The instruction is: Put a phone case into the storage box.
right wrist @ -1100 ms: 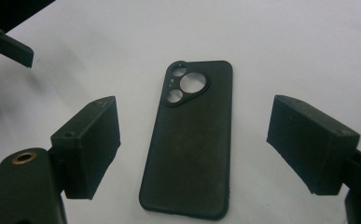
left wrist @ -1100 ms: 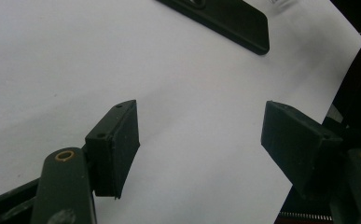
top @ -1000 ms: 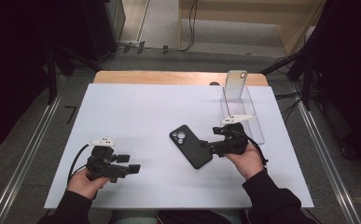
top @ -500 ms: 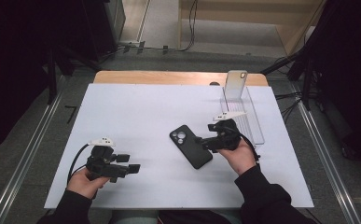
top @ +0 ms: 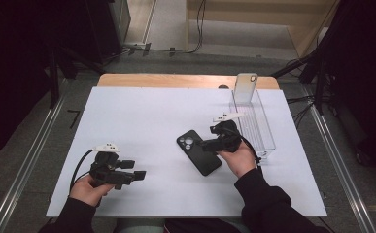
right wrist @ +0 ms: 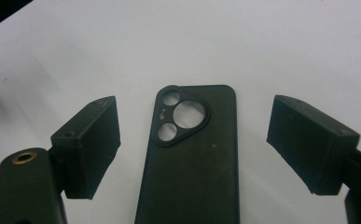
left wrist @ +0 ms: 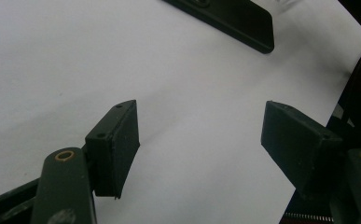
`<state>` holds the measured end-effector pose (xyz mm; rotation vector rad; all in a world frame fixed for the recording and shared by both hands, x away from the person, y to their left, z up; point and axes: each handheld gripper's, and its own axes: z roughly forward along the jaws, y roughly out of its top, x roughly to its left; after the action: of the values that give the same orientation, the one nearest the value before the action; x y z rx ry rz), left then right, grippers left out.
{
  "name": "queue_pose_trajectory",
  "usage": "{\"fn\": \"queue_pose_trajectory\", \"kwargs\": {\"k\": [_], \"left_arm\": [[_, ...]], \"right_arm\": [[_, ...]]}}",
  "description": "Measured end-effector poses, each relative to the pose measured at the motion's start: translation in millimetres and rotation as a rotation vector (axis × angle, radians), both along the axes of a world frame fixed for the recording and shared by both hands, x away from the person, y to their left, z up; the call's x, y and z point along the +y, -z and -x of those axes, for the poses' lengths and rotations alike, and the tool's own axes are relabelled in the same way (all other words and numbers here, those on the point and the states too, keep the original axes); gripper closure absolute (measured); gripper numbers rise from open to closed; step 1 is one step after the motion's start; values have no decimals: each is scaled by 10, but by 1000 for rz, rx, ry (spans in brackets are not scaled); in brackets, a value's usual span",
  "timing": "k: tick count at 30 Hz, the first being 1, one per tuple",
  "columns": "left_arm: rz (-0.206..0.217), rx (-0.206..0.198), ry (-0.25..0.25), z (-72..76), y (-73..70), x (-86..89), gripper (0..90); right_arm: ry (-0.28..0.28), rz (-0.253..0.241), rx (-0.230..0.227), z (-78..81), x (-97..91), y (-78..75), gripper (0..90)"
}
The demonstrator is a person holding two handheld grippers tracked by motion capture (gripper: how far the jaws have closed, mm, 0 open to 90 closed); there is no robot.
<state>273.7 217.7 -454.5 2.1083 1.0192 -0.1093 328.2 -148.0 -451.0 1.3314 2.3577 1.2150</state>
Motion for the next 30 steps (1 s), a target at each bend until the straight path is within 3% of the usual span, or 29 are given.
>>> {"fn": "queue_pose_trajectory", "kwargs": {"k": [6,9,10,12,13,16,20,30], "left_arm": [[2,2,-1,0,0,3,281],[3,2,1,-2,1,1,281],[-1,1,0,-1,1,-1,281],[-3,1,3,-1,1,-1,281],[-2,1,1,1,1,-1,281],[0,2,1,-2,2,1,281],[1,1,2,0,0,0,281],[6,3,2,-4,-1,3,281]], "right_arm": [[0,2,11,-46,72,31,154],[20,-5,9,-74,98,44,75],[46,-17,33,-90,96,37,75],[28,-76,53,-115,65,50,76],[23,-80,44,-118,63,56,76],[37,-20,29,-122,89,74,77],[31,7,33,-117,111,123,77],[-2,19,11,-57,126,173,77]]}}
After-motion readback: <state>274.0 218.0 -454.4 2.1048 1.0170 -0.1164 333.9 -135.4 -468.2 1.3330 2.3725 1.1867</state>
